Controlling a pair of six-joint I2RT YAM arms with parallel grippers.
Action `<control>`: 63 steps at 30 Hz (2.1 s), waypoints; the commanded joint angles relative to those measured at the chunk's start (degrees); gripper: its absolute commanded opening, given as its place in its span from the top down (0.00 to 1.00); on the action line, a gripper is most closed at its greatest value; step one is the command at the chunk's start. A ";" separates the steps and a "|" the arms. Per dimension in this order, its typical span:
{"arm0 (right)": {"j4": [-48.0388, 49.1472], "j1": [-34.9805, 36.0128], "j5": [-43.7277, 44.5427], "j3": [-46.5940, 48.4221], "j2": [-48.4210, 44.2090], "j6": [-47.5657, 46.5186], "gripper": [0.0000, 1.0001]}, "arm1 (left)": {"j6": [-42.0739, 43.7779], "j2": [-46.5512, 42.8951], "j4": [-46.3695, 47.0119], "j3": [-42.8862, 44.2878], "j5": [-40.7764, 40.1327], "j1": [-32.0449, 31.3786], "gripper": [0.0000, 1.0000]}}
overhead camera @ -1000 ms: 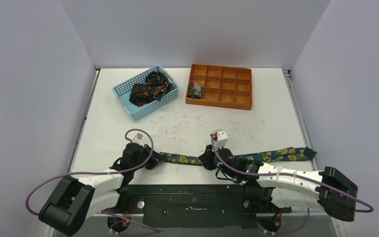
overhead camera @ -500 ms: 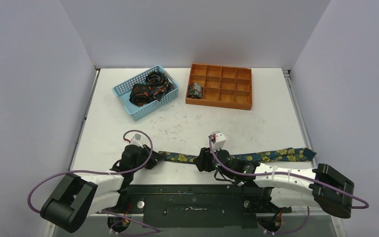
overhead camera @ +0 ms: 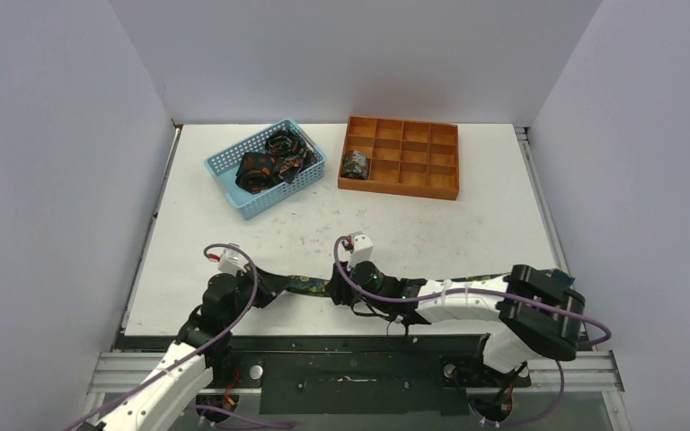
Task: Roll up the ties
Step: Flatten out the tie at the center of the board.
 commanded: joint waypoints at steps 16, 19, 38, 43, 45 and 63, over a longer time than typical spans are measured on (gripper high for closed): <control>2.10 5.86 3.71 5.74 14.49 -5.40 0.72 | 3.39 19.69 -0.97 8.26 -2.55 1.08 0.43; 2.28 6.11 3.90 5.01 14.38 -5.57 0.72 | 3.72 20.57 1.20 7.21 -1.82 1.09 0.48; -1.54 0.03 7.79 -2.59 -3.51 -2.22 0.72 | 2.82 13.41 6.75 -1.00 -5.54 0.98 1.00; -0.11 1.33 4.44 1.36 0.07 -2.82 0.83 | 2.57 10.13 3.98 -1.04 -6.98 1.00 1.00; -0.23 2.21 3.53 4.51 3.26 -2.83 0.87 | 2.38 9.19 2.25 -0.63 -7.31 0.96 1.00; -3.49 3.43 4.44 15.11 20.46 -1.45 0.95 | 2.30 8.77 -8.60 5.92 -5.83 0.98 1.00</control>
